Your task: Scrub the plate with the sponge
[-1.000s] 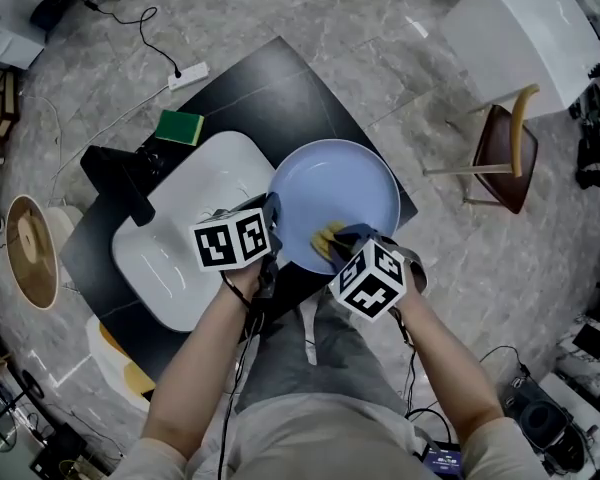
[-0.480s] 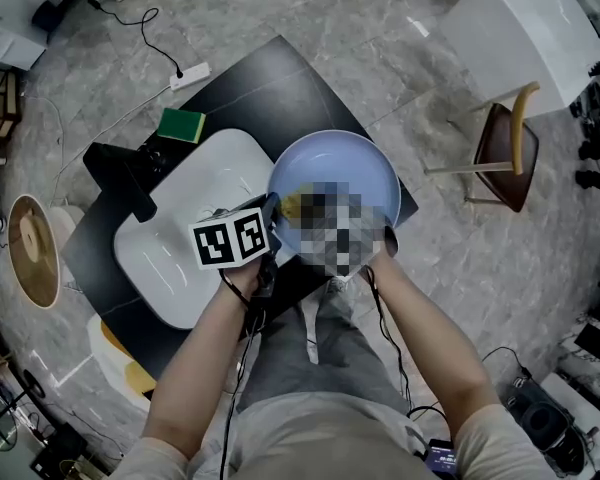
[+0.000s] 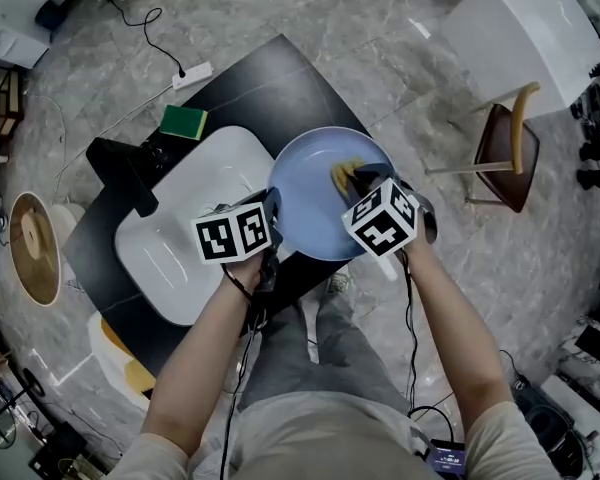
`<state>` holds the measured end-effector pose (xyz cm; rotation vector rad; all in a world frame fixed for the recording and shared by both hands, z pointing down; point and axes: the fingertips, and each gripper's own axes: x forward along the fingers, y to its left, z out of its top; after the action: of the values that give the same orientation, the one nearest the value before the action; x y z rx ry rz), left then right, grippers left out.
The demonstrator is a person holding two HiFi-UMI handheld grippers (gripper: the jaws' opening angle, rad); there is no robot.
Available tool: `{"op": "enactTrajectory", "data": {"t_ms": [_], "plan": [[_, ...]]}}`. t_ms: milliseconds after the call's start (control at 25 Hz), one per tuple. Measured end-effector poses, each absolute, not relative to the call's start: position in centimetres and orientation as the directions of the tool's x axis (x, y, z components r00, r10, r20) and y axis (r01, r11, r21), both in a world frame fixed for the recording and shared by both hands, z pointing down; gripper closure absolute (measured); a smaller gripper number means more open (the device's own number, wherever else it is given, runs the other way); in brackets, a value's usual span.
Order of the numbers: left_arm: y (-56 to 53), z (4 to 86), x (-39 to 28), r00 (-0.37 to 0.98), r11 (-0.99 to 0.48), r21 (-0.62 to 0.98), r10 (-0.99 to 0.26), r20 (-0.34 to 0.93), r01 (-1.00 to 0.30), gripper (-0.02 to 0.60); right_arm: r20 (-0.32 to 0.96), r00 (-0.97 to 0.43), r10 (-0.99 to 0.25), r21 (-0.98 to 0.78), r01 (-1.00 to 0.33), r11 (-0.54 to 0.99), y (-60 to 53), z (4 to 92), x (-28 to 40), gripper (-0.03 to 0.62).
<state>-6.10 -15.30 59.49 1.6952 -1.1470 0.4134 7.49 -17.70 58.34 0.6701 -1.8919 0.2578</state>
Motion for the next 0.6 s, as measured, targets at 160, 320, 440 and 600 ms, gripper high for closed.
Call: {"op": "enactTrajectory", "data": {"t_ms": [160, 320, 440, 600], "plan": [[-15.4, 59.6, -6.2, 0.479, -0.041, 0.534, -0.502, 0.72, -0.845, 0.554, 0.919, -0.257, -0.299, 0.126, -0.528, 0.84, -15.1, 58.4, 9.3, 0.546], [-15.4, 59.6, -6.4, 0.465, -0.022, 0.536, -0.528, 0.711, -0.844, 0.548, 0.883, -0.373, -0.285, -0.027, -0.647, 0.762, -13.3, 57.3, 9.7, 0.546], [-14.9, 59.7, -6.8, 0.451, -0.009, 0.531, -0.54, 0.711, -0.847, 0.484, 0.832, -0.447, -0.329, -0.115, -0.719, 0.686, -12.8, 55.5, 10.0, 0.546], [-14.7, 58.4, -7.8, 0.416, -0.036, 0.492, -0.589, 0.693, -0.87, 0.454, 0.796, -0.452, -0.402, -0.11, -0.762, 0.638, -13.0, 53.4, 11.1, 0.546]]}}
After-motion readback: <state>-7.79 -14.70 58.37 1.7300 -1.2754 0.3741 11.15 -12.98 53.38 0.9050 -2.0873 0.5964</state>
